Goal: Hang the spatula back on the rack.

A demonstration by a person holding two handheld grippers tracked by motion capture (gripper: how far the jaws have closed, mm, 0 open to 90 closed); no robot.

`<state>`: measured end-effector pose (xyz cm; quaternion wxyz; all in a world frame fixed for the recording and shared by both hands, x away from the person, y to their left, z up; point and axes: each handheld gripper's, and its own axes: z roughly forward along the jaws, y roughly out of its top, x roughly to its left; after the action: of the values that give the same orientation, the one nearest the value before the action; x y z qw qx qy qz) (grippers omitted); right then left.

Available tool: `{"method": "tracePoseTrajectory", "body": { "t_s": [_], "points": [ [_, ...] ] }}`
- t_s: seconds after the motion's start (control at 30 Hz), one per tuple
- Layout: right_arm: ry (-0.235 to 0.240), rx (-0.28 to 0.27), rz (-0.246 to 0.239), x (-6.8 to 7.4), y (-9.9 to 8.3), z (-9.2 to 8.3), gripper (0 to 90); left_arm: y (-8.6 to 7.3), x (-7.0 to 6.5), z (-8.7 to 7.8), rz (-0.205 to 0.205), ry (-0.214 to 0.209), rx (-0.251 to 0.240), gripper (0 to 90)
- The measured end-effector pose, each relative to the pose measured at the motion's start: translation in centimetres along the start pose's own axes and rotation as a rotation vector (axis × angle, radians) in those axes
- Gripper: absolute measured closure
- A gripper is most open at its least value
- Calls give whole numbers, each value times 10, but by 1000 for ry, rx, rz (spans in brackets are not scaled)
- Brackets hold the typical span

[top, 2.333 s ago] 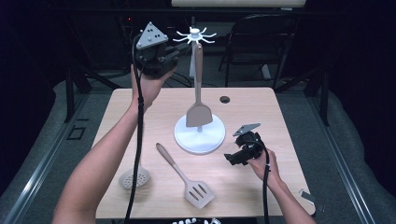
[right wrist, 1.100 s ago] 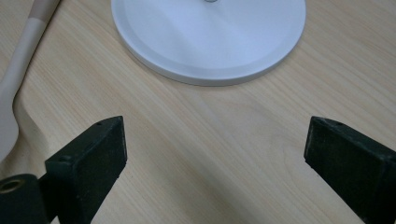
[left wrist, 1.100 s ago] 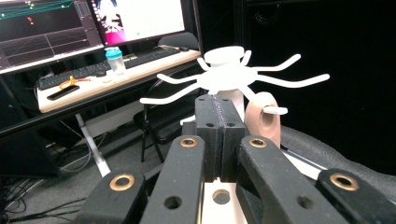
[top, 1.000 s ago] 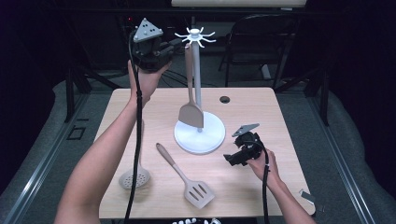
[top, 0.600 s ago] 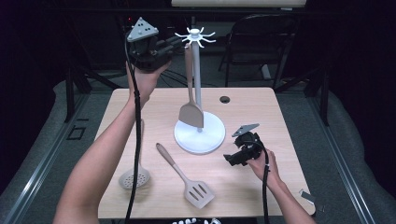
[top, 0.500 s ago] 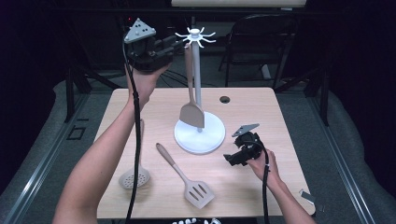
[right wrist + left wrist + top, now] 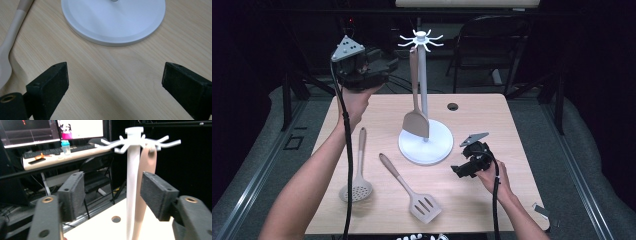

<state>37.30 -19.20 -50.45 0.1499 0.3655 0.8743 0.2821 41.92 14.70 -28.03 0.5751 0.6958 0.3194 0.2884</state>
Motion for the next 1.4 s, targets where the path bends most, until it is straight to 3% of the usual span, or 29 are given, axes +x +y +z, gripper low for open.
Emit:
{"method": "tracePoseTrajectory", "body": {
  "t_s": [0.37,0.67,1.07,1.4],
  "points": [
    [3,8,-4,1,0,1,67,-45,9,-8,-41,-19,101,177],
    [10,20,-6,3,1,3,67,-85,11,-17,-56,-35,164,150],
    [13,37,-24,7,1,6,66,-151,16,-26,-134,-39,274,113],
    [14,52,-39,10,2,10,66,-183,13,-33,-141,-37,362,85]
  ]
}}
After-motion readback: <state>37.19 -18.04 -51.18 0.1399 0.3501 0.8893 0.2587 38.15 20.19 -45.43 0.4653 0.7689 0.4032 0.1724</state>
